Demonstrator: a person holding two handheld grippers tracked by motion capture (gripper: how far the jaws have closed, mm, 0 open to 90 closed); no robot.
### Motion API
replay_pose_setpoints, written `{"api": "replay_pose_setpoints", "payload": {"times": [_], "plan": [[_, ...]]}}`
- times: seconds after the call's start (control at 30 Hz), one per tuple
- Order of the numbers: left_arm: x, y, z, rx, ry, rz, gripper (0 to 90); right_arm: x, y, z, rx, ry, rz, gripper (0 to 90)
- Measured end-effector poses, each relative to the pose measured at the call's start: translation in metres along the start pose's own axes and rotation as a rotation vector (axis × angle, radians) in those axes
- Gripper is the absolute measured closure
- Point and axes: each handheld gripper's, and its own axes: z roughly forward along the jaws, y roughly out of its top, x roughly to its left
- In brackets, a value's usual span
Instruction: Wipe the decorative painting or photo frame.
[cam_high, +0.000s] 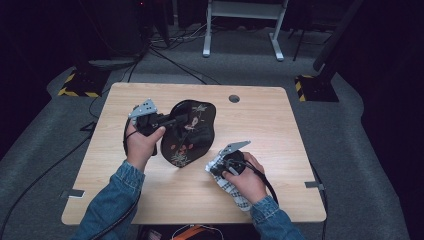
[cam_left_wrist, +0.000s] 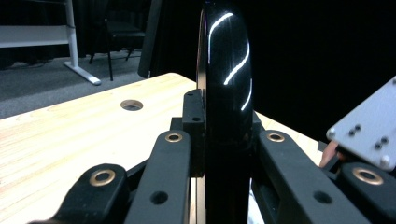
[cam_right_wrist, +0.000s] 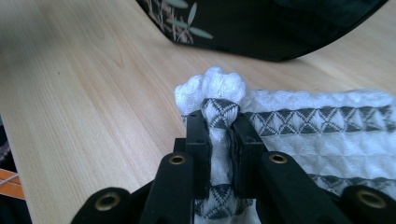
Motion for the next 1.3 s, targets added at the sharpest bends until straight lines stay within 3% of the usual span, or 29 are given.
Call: {"api": "replay_pose_setpoints", "payload": {"times": [0.2,0.27,0.43,0.53,0.73,0.93,1.03,1.3], "plan": [[0.000,-0.001,-0.001,0.000,-0.003,0.000,80.4,0.003,-0.003,0.011,0.022,0.009,-0.005,76.9],[0.000,-0.001,-0.001,-0.001,-0.005,-0.004,80.4,0.003,-0.005,0.013,0.019,0.009,-0.003,71.0],[0.000,-0.001,-0.002,0.004,-0.009,-0.009,80.1,0.004,-0.007,0.010,-0.018,0.017,0.014,56.5],[0.000,-0.002,-0.003,0.004,-0.015,-0.020,79.8,0.001,-0.008,0.003,-0.063,0.011,0.012,52.2],[0.000,-0.004,-0.006,0.002,-0.024,-0.036,77.2,-0.011,-0.009,-0.019,-0.129,-0.002,0.041,50.8],[0.000,-0.005,-0.010,-0.017,-0.004,-0.050,64.4,-0.021,-0.006,-0.034,-0.174,-0.024,0.053,50.1],[-0.001,-0.005,-0.013,-0.025,0.006,-0.047,57.6,-0.024,-0.002,-0.040,-0.192,-0.038,0.043,49.9],[-0.007,-0.005,-0.026,-0.041,0.026,-0.038,50.3,-0.028,0.016,-0.047,-0.221,-0.059,0.013,48.1]]}}
